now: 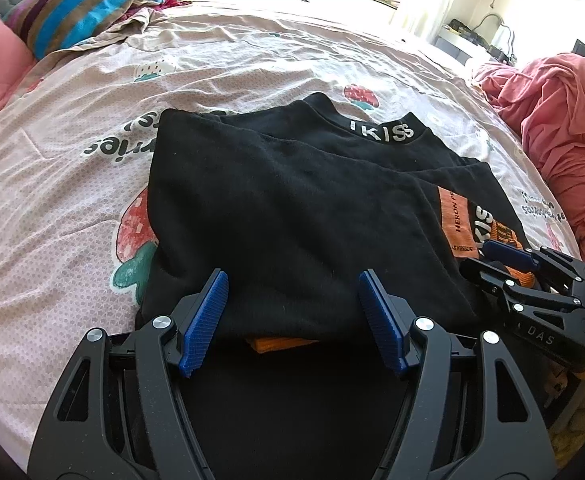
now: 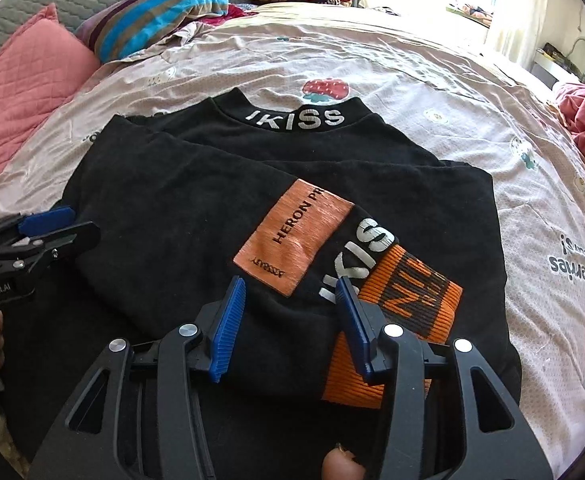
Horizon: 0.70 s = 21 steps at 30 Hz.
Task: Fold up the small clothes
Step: 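Lay the folded side onto the shirt and open the right gripper, then withdraw both grippers from the folded sweatshirt toward its hem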
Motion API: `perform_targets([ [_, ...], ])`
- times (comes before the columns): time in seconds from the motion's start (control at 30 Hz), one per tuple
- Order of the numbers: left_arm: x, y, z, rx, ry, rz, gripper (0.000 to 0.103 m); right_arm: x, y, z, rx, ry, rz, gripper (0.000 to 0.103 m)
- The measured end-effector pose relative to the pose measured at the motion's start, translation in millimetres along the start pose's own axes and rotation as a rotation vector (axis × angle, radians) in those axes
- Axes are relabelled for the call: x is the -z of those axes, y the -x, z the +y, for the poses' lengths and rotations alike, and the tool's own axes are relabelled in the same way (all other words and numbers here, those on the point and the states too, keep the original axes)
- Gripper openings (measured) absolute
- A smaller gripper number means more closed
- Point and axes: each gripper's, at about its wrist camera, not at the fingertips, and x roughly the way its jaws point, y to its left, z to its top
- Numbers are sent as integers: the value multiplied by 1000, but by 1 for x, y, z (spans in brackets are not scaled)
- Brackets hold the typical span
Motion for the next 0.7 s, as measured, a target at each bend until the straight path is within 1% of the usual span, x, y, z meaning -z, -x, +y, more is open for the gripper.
perform_targets([
  [0.07,0,1,1,2,4,-2,60,-1,5,0,-19,-14,-12,55],
  [0.13,0,1,1,4,7,-3,60,-2,10,0,-24,-20,-23,57],
  [0.33,0,2,1,5,10,-5,60,0,18,-4,-31,-41,-40,60],
  [0.4,0,3,1,5,11,-6,60,1,19,-4,-34,-49,-41,66],
  [0.47,0,6,1,4,12,-10,60,2,22,-5,-36,-59,-54,71],
  [0.6,0,13,-1,5,13,-21,63,3,31,-10,-42,-81,-79,73],
  [0.63,0,14,-1,5,13,-24,64,3,33,-11,-43,-89,-86,75],
  [0.67,0,15,-2,6,13,-26,65,3,35,-13,-43,-100,-95,84],
  [0.7,0,16,-3,4,11,-27,65,3,38,-15,-43,-114,-105,88],
])
